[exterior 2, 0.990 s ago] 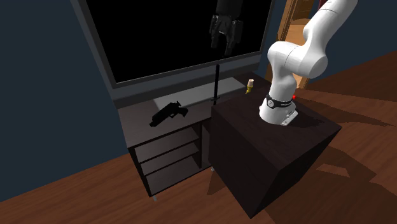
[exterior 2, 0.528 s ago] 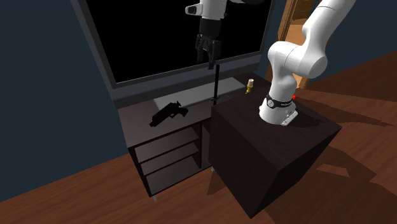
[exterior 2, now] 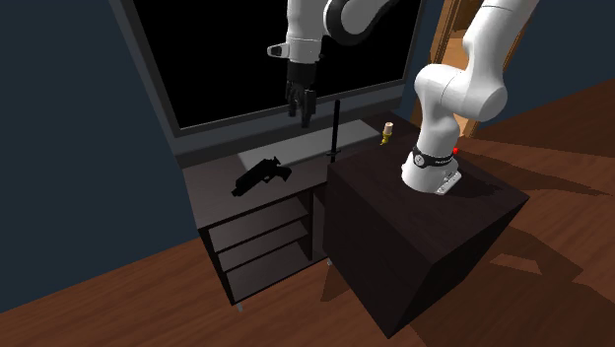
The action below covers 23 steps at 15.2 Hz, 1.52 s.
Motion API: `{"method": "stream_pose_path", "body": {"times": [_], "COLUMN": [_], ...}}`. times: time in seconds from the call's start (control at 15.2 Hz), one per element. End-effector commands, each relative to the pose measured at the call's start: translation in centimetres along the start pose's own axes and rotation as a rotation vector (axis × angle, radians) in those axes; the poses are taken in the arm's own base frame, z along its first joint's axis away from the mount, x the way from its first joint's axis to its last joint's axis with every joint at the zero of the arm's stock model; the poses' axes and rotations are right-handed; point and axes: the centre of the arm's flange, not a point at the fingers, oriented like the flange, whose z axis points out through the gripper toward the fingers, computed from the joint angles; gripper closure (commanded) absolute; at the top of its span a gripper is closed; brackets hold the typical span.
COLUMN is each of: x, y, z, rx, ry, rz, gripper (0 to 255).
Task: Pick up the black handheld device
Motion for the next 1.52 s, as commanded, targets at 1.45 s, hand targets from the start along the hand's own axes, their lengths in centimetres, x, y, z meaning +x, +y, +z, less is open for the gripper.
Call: {"method": "stream_pose_path", "body": {"times": [1.45], "x": [4.6], "y": [16.6], "z": [21.5], "rx": [0.065], "ry": [-0.025], "rz": [0.019], "gripper": [0]}}
